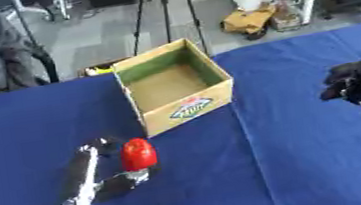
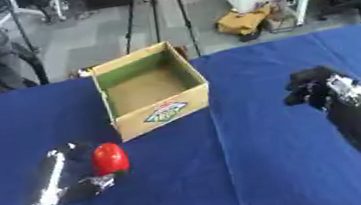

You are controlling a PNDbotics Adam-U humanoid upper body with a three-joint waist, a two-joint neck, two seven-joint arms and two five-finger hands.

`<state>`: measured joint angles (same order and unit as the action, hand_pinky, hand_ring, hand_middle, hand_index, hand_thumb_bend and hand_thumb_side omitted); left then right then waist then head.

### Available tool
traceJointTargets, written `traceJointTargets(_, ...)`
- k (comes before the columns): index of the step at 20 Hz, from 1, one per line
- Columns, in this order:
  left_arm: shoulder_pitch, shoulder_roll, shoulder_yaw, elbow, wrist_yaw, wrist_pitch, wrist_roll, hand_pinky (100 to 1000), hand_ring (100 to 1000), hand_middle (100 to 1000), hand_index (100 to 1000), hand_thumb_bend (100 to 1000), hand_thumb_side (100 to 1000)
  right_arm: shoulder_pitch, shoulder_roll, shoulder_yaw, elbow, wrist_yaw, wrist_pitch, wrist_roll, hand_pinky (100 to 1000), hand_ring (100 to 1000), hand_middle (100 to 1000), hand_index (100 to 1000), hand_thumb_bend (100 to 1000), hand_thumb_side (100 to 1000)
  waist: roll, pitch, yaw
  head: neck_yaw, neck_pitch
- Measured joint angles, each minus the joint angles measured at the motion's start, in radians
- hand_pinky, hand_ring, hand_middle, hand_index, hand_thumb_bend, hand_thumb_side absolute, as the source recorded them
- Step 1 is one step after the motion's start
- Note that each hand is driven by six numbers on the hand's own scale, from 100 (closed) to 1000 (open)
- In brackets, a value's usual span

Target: Pick up objects on the table and place them in the box.

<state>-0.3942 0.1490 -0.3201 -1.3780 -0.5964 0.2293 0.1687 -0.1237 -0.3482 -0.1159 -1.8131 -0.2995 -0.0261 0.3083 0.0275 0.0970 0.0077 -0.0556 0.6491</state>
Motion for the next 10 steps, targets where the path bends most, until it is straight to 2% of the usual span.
traceJointTargets(10,-0.042,-0.053,-0.009,0.095,-0.045,-0.024,0.069,557,603,574,719,916,462,0.0,0.0,0.001,0.0,0.0,-0.001,0.002,699,613,621,738,100,784,-0.002,0.0,-0.001,0.0,0.0)
